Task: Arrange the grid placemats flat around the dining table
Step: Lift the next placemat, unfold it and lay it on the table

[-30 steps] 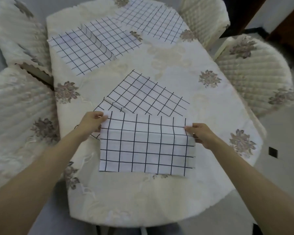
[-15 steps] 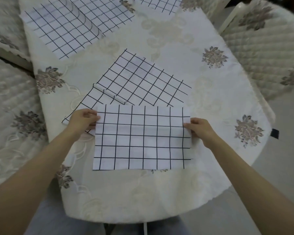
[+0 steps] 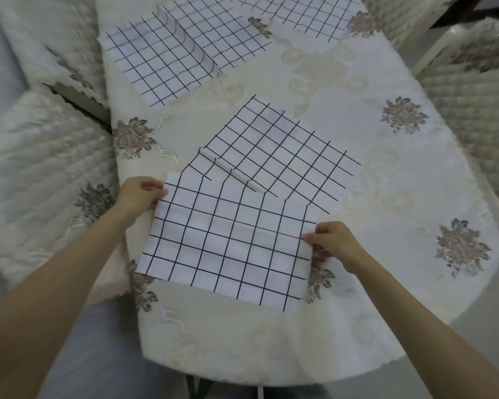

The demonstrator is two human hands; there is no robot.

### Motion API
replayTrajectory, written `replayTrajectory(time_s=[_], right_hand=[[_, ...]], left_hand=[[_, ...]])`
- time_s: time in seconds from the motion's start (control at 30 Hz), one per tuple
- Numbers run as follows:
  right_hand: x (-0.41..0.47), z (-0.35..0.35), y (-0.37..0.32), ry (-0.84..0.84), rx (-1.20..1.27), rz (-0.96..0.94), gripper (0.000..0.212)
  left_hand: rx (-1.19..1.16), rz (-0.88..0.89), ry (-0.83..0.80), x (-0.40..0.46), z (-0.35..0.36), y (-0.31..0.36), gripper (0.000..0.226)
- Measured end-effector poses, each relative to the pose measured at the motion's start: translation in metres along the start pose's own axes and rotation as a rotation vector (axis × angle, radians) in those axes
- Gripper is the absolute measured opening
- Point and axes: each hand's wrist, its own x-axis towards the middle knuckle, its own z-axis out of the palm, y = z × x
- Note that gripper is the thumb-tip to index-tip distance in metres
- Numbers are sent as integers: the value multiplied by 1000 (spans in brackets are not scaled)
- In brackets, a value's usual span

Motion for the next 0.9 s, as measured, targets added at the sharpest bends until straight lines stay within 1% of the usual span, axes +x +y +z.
replayTrajectory(time_s=[0.07,0.17,0.27,0.37,0.47,0.53,0.6,0.63,0.73,0.8,0.9], right_hand=[[3,6,-4,-1,-23,3,39],[5,14,-8,-14,-58,16,33],[5,15,-10,-19,-133,21,28],[5,10,-14,-24,-142,37,28],[7,0,-17,49,-142,32,30],[9,-8,-15,164,-168,-20,24],[12,-15,-15,269,-180,-65,15],[13,-17,-15,296,-177,-78,12],[17,-20,-15,315,-230,-105,5],[17,-19,-14,320,-262,-115,2],[15,-16,-9,325,-320,-126,5]], left_hand=[[16,9,10,3,-5,-1,10],[43,10,17,9,-12,-7,7],[83,12,23,17,-14,-15,14],[152,24,50,26,-19,-16,5],[269,74,70,35,-22,-10,12],[367,153,89,38,-17,1,11],[444,251,87,36,-5,18,4],[485,308,80,37,3,25,8],[641,489,23,37,29,45,20],[720,581,-39,36,48,54,24],[779,692,-105,32,73,59,26]])
